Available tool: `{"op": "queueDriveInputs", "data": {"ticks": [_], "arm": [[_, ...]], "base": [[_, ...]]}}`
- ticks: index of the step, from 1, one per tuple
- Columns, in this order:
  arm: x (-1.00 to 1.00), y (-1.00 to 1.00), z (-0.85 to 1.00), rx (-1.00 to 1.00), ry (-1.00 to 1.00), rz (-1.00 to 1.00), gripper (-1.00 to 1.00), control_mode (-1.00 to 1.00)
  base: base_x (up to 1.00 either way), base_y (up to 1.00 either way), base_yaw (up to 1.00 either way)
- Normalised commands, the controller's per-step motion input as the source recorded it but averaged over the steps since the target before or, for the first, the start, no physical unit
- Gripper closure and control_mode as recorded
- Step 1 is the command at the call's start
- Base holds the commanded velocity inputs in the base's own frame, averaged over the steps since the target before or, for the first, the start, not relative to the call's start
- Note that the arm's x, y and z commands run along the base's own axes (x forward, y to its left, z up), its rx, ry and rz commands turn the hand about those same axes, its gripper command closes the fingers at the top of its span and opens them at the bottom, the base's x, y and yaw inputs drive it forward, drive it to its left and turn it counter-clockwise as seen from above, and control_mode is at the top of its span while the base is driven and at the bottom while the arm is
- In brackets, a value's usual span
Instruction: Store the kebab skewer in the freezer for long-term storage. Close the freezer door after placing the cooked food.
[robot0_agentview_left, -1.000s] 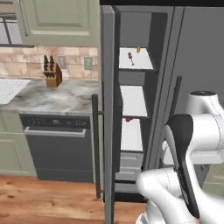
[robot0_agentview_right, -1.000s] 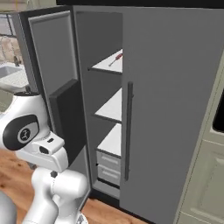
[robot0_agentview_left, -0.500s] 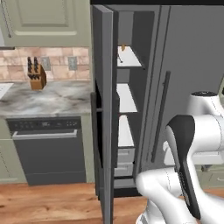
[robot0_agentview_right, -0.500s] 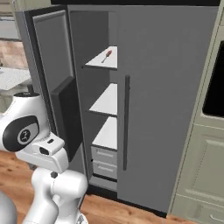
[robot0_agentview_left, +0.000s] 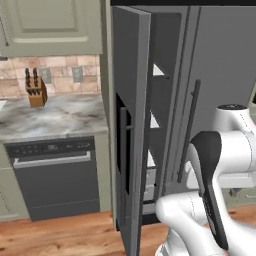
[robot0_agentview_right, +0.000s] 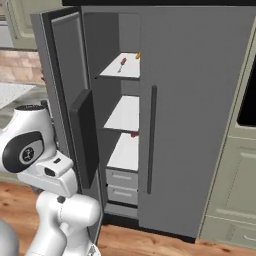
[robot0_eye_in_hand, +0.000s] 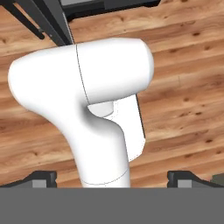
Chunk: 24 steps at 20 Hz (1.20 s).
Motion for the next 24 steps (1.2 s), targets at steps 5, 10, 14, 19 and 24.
{"op": "queueDriveInputs", "data": {"ticks": [5,10,14,19,24], "arm": [[0.0,0.0,0.0,0.0,0.0,0.0,-1.0,1.0],[0.0,0.0,0.0,0.0,0.0,0.0,-1.0,1.0],[0.0,0.0,0.0,0.0,0.0,0.0,-1.0,-1.0],[0.0,0.02,0.0,0.0,0.0,0.0,-1.0,-1.0],[0.05,0.85,0.0,-0.04,-0.2,-0.27,-1.0,-1.0]], "base": [[-0.29,0.19,-0.15],[-0.04,0.19,-0.05],[0.0,0.0,0.0],[0.0,0.0,0.0],[0.0,0.0,0.0]]}}
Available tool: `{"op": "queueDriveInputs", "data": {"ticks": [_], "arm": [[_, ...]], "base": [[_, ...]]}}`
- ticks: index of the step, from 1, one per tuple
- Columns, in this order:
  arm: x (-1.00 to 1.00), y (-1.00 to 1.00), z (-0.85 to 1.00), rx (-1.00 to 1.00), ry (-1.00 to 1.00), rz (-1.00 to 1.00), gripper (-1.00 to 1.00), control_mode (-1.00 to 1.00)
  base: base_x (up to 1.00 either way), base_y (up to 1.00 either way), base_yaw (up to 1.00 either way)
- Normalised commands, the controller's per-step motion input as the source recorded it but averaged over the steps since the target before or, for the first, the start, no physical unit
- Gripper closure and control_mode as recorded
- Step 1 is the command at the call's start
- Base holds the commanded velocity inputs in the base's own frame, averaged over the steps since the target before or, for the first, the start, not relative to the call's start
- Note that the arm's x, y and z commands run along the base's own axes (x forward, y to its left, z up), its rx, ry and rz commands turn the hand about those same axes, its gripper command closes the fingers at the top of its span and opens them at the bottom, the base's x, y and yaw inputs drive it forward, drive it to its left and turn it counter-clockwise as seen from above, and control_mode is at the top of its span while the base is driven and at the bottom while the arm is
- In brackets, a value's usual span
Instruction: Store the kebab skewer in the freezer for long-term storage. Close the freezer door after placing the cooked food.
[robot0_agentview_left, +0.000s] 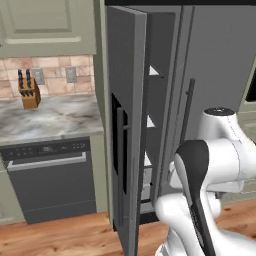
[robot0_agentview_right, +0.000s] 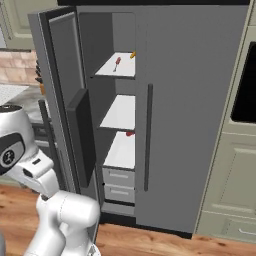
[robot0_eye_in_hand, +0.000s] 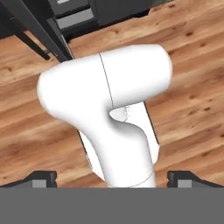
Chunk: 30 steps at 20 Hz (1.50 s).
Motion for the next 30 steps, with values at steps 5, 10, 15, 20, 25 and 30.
{"op": "queueDriveInputs", "data": {"ticks": [5,10,15,20,25,30], "arm": [[0.12,0.92,0.01,-0.18,-0.18,-0.36,-1.0,-1.0],[0.57,0.88,0.0,-0.46,-0.25,-0.31,-1.0,-1.0],[1.0,0.78,0.0,-0.49,-0.19,-0.34,-1.0,-1.0],[1.0,0.68,0.0,-0.37,-0.11,-0.43,-1.0,-1.0],[0.7,0.16,-0.01,-0.23,-0.03,-0.3,-1.0,-1.0],[0.47,0.0,-0.16,-0.07,0.01,-0.07,-1.0,-1.0]], "base": [[0.0,0.0,0.0],[0.0,0.0,0.0],[0.0,0.0,0.0],[0.0,0.0,0.0],[0.0,0.0,0.0],[0.0,0.0,0.0]]}}
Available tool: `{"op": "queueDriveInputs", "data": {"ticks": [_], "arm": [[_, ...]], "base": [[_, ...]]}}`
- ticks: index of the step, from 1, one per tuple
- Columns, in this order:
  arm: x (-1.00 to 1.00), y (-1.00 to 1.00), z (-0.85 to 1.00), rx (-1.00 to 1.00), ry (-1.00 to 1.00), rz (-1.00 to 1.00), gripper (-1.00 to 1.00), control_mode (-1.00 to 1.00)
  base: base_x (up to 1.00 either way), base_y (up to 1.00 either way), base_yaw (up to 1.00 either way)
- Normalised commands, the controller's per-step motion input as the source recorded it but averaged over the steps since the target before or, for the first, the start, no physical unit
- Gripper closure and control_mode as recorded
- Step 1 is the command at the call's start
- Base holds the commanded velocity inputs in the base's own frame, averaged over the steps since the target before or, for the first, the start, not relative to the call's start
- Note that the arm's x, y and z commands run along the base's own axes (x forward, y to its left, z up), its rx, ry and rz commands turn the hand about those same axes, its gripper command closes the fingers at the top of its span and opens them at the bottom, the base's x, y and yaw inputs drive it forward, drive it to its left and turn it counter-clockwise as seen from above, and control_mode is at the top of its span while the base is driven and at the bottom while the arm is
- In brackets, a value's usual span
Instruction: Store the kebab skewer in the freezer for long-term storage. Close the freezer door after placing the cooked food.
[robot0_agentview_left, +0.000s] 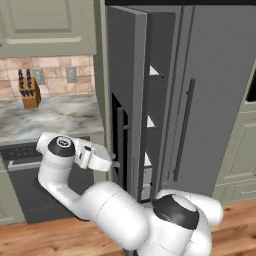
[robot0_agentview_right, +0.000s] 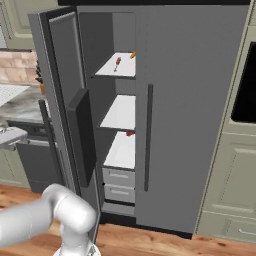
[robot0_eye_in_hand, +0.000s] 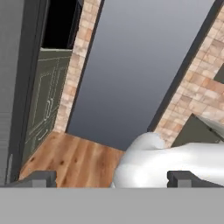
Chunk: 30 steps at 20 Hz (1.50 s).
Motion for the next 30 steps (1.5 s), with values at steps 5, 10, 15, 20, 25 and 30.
{"op": "queueDriveInputs", "data": {"ticks": [5,10,15,20,25,30], "arm": [[0.58,-0.02,-0.31,0.0,-0.09,0.04,-1.0,-1.0],[0.63,-0.08,-0.27,-0.02,-0.15,0.09,-1.0,-1.0],[0.54,0.0,-0.14,-0.05,-0.06,0.07,-1.0,-1.0],[0.49,0.0,-0.17,-0.09,-0.01,0.02,-1.0,-1.0],[0.55,0.0,-0.21,-0.06,0.0,0.03,-1.0,-1.0],[0.19,-0.05,-0.07,-0.03,0.0,0.01,-1.0,-1.0]], "base": [[0.0,0.0,0.0],[0.0,0.0,0.0],[0.0,0.0,0.0],[0.0,0.0,0.0],[0.0,0.0,0.0],[0.0,0.0,0.0]]}}
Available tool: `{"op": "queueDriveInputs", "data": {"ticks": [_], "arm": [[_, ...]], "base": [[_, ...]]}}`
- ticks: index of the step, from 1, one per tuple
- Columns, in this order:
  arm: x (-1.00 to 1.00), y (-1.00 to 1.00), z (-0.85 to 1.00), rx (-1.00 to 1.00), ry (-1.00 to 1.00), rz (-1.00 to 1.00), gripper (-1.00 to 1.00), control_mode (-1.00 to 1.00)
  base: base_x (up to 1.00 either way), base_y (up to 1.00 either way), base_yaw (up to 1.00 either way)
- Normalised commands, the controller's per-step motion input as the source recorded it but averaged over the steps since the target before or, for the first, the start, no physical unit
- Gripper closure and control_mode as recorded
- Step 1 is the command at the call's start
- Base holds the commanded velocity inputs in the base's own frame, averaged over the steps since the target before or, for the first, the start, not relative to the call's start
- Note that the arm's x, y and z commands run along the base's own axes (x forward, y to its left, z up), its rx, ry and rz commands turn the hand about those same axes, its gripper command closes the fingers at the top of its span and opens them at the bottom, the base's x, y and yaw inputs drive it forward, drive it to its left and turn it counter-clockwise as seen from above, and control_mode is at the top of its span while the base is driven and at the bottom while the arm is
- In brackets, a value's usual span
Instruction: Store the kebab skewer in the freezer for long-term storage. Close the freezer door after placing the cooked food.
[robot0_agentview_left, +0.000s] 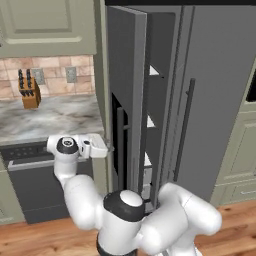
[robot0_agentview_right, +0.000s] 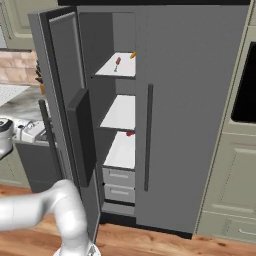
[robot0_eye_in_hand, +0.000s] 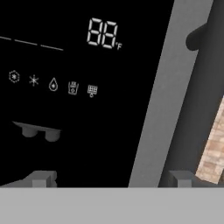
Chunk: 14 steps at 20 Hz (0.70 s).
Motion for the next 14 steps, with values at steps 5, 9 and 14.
{"op": "queueDriveInputs", "data": {"ticks": [5,9,14], "arm": [[-0.1,-0.32,0.0,0.0,0.0,0.0,-1.0,-1.0],[-0.1,-0.54,0.0,0.0,0.0,0.02,-1.0,-1.0],[0.0,-0.88,-0.01,0.0,0.0,0.16,-1.0,-1.0]], "base": [[0.0,0.0,0.0],[0.0,0.0,0.0],[0.0,0.0,0.0]]}}
